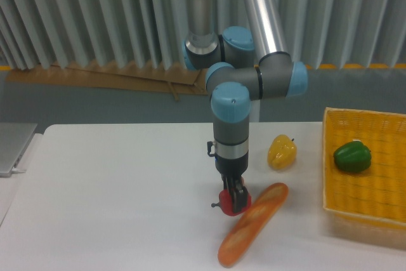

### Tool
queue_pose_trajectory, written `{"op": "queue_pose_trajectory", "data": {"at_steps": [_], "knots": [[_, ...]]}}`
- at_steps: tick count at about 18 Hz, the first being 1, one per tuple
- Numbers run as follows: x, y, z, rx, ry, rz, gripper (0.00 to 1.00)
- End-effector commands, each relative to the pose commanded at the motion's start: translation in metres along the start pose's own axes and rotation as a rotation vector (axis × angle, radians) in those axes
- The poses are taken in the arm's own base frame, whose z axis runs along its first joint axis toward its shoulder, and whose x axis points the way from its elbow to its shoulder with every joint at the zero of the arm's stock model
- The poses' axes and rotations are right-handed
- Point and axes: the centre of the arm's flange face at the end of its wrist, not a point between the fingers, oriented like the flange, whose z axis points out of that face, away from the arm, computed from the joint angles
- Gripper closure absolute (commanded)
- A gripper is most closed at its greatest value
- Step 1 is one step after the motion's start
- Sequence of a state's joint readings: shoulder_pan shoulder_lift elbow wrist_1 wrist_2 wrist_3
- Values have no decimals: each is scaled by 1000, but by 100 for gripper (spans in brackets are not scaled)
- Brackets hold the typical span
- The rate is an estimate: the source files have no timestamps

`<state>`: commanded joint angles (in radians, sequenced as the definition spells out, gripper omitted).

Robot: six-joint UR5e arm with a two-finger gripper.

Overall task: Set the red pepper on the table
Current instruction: 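Lower the red pepper onto the table beside the baguette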

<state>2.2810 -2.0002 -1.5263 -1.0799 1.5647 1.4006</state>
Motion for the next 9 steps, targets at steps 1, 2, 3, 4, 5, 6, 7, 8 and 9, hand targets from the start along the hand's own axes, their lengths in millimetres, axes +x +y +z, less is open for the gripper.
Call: {"op": "queue_pose_trajectory", "data": {"at_steps": [1,2,3,4,5,6,7,8,9], "knots": [[0,-3,3,-3,3,-2,55],[1,-6,6,-17,5,1,55],[3,-11,6,-24,2,4,55],[5,-17,8,-26,4,6,55],[5,-20,8,-25,4,8,55],[8,-25,12,-26,12,17,55],[11,-31,13,-25,14,26,55],[12,-33,13,-25,15,27,55],[15,-35,16,-26,21,21,55]]}}
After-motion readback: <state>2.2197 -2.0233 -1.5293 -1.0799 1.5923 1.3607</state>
